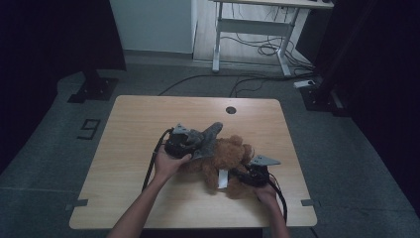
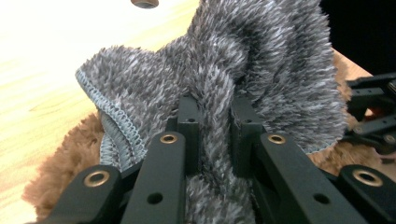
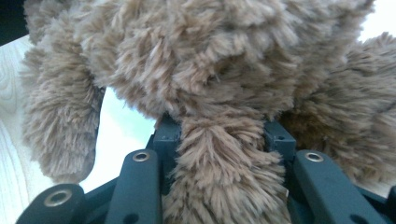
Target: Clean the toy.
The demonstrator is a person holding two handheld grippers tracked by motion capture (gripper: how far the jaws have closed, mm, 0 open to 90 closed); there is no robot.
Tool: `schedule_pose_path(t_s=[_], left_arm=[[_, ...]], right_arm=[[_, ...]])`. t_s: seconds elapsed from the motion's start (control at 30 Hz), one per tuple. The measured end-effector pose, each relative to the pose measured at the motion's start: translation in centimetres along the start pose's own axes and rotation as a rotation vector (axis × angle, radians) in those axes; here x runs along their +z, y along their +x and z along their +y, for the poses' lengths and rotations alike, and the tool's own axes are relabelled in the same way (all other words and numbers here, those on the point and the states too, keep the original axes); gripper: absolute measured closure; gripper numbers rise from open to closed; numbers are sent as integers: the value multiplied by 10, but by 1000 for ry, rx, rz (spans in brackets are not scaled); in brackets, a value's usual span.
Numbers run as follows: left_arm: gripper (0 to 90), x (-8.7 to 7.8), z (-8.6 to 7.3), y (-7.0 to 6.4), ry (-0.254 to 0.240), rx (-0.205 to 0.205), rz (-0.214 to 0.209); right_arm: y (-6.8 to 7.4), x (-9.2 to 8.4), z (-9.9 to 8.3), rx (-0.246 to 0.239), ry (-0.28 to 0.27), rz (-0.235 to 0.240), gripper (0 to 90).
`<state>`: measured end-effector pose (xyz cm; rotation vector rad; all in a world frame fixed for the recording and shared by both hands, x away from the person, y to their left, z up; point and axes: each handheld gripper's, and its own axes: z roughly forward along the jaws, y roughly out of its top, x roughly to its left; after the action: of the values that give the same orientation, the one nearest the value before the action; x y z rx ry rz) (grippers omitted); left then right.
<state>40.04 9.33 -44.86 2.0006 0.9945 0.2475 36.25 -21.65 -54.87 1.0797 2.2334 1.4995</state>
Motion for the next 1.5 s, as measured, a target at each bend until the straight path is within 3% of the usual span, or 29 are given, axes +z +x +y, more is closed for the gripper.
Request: schedule_pose_path(t_s=[0.17, 0.47, 0.53, 0.63, 0.67, 0.7, 0.8, 0.9, 1.03, 1.1, 1.2, 1.23, 1.37, 1.5], left_arm=[[776, -15, -11, 3, -20, -3, 6], [777, -26, -24, 11, -35, -28, 10], [777, -27, -29, 10, -33, -30, 10], [778, -29, -41, 8, -35, -28, 26], [778, -30, -44, 9, -40, -36, 19], [779, -33, -51, 13, -50, -68, -8], [780, -34, -57, 13, -58, -82, -25], [780, -35, -65, 5, -61, -71, -43], [780, -35, -69, -1, -61, -59, -47], [780, -35, -71, -4, -59, -56, -51], [779, -37, -71, -6, -56, -61, -63], [777, -39, -68, -8, -56, -59, -64], [775, -42, -42, -19, -63, -15, -50], [774, -27, -8, -40, -60, 30, -65]], right_arm=[[1, -1, 0, -7, 8, 3, 588], [1, -2, 1, -23, 17, 6, 576], [2, -3, 1, -31, 24, 7, 547], [6, -11, 4, -30, 6, 34, 407], [6, -11, 4, -30, 6, 34, 407], [5, -17, 7, -7, -27, 36, 345], [3, -23, 10, 23, -62, 34, 296], [7, -28, 19, 55, -120, 37, 227], [13, -23, 24, 46, -120, 28, 192], [15, -18, 24, 46, -118, 37, 239], [15, -16, 21, 27, -109, 50, 420], [15, -14, 19, 25, -81, 39, 464], [12, -10, 14, 9, -64, 35, 566], [14, -9, 13, -20, -67, 31, 583]])
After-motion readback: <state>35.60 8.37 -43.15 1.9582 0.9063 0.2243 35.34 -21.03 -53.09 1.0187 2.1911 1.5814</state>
